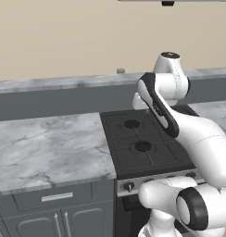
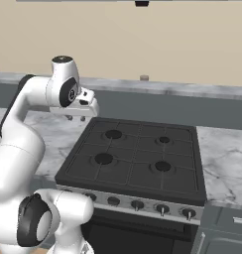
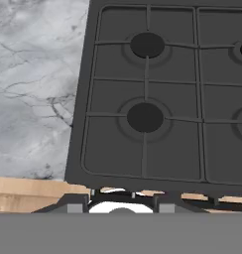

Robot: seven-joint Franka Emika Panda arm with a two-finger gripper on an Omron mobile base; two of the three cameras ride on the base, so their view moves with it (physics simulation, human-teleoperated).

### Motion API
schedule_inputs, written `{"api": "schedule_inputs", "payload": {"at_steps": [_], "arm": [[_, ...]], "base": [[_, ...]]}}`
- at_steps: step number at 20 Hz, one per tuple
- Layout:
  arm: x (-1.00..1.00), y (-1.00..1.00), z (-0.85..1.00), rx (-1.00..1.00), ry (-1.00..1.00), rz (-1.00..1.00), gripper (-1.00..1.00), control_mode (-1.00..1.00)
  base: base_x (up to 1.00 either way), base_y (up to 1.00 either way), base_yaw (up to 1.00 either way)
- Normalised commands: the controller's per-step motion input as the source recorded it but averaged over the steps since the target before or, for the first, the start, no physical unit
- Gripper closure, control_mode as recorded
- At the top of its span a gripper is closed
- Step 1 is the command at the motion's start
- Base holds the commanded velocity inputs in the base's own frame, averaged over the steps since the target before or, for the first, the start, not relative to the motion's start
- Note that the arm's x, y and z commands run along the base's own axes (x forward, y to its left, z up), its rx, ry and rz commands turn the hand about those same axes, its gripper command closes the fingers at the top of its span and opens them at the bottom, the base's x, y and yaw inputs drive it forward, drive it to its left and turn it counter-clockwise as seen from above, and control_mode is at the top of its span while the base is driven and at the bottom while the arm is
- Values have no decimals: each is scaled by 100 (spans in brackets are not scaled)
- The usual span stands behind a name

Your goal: Take the tongs from the drawer on the left and place them on the dining counter next to the tray containing the kebab skewer.

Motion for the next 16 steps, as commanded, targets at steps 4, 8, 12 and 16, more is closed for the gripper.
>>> {"api": "schedule_inputs", "payload": {"at_steps": [4,8,12,16], "arm": [[0,1,-9,-1,0,0,-100,-100],[-9,20,-26,-10,0,0,-100,-100],[-30,32,-10,-5,0,3,-100,-100],[-36,27,0,0,0,4,-100,-100]], "base": [[0,0,0],[0,0,0],[0,0,0],[0,0,0]]}}
